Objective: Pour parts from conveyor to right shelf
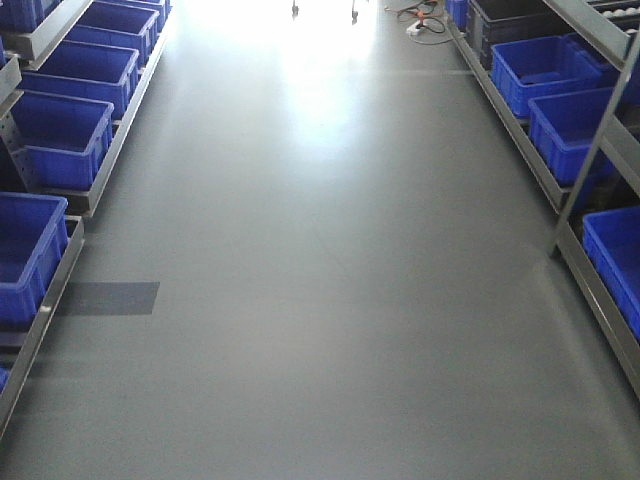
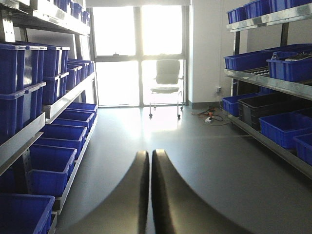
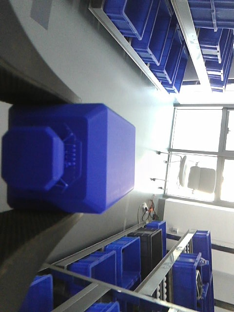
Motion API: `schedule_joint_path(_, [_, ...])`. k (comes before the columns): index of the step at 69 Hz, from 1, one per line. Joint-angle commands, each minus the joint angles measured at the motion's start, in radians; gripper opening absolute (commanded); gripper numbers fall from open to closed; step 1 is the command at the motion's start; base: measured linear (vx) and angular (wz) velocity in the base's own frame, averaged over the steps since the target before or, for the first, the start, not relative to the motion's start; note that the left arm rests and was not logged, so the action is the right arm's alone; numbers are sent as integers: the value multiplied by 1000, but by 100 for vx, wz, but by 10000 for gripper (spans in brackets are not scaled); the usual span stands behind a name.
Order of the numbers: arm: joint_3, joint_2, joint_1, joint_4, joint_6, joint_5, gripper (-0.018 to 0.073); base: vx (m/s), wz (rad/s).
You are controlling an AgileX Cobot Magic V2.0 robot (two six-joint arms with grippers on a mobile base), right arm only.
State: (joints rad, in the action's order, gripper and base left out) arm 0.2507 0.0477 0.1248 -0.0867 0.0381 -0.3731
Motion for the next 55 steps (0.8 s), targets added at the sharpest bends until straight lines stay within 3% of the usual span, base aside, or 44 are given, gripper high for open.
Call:
schedule_joint_path(1, [28,12,0,-7,0,86,-5,51,8])
schedule_joint_path(55, [28,12,0,-7,0,86,-5,45,7])
